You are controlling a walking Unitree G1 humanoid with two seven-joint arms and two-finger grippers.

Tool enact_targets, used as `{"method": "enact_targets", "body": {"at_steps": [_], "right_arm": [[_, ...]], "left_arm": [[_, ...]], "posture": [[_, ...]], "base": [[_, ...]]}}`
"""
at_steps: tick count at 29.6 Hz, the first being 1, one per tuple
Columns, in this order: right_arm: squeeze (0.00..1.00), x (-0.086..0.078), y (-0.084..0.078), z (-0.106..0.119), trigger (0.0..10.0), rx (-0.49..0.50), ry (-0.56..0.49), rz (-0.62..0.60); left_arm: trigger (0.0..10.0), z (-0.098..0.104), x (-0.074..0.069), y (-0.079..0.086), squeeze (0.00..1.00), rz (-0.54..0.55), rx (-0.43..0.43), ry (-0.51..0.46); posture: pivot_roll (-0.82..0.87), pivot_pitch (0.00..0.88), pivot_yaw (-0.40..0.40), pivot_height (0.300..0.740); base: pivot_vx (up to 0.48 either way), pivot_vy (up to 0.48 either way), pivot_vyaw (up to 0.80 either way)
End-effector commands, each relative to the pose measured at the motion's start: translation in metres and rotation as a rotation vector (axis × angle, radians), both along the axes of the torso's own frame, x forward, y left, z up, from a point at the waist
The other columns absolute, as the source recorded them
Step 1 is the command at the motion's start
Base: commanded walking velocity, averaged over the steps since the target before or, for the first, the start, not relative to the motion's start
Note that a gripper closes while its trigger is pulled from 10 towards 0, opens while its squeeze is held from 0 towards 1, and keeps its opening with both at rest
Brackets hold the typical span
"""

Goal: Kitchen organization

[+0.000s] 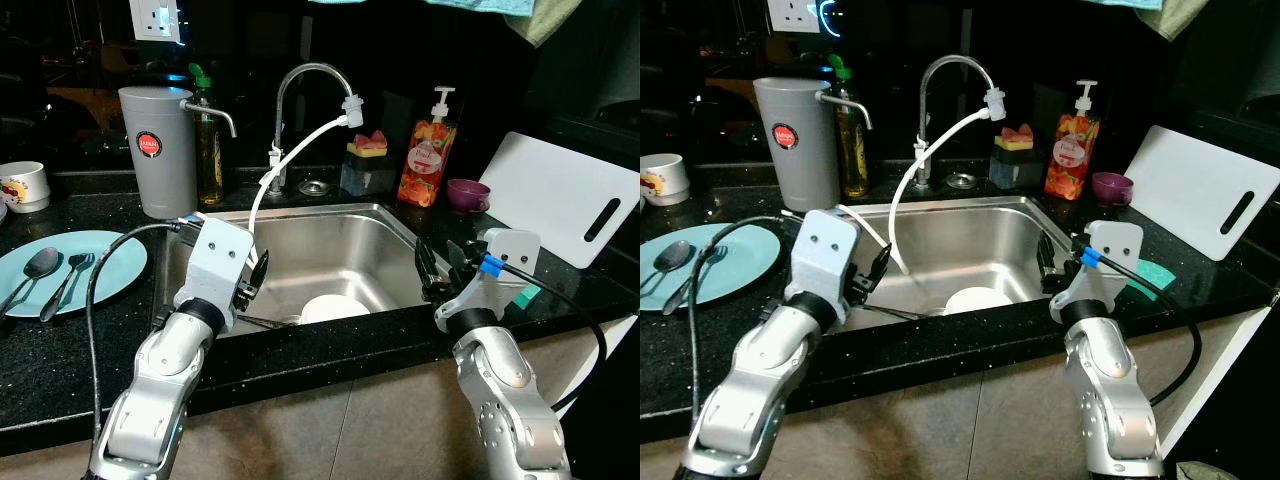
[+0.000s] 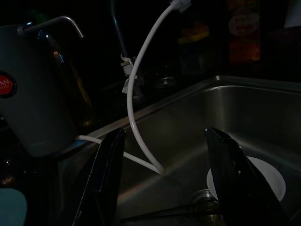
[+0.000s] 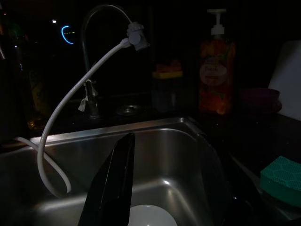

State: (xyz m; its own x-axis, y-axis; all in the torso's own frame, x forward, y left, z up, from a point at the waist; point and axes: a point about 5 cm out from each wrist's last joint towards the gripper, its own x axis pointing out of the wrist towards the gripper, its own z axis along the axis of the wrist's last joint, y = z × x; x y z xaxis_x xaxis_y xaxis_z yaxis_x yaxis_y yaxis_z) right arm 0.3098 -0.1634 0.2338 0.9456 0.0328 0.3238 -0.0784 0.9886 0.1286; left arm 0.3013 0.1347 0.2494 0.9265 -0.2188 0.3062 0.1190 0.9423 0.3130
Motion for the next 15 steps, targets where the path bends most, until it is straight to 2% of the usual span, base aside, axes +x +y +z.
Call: {"method": "enact_targets", "body": {"at_steps": [1,15], "right_arm": [[0.00,-0.0022,0.0008,0.0011,10.0,-0.003,-0.001,-0.002],[0.00,-0.0010,0.0037,0.0009,10.0,0.002,-0.002,0.002]], "left_arm": [[10.0,0.0028,-0.0007,-0.0003,0.00,0.003,-0.003,-0.012],[10.0,0.0031,-0.0006,-0.0039,0.00,-0.004,0.004,-0.017]], "posture": [[0.17,0.024,-0.104,0.740],[0.16,0.020,-0.107,0.740]], "base": [[0.000,0.000,0.00],[0.000,0.000,0.00]]}}
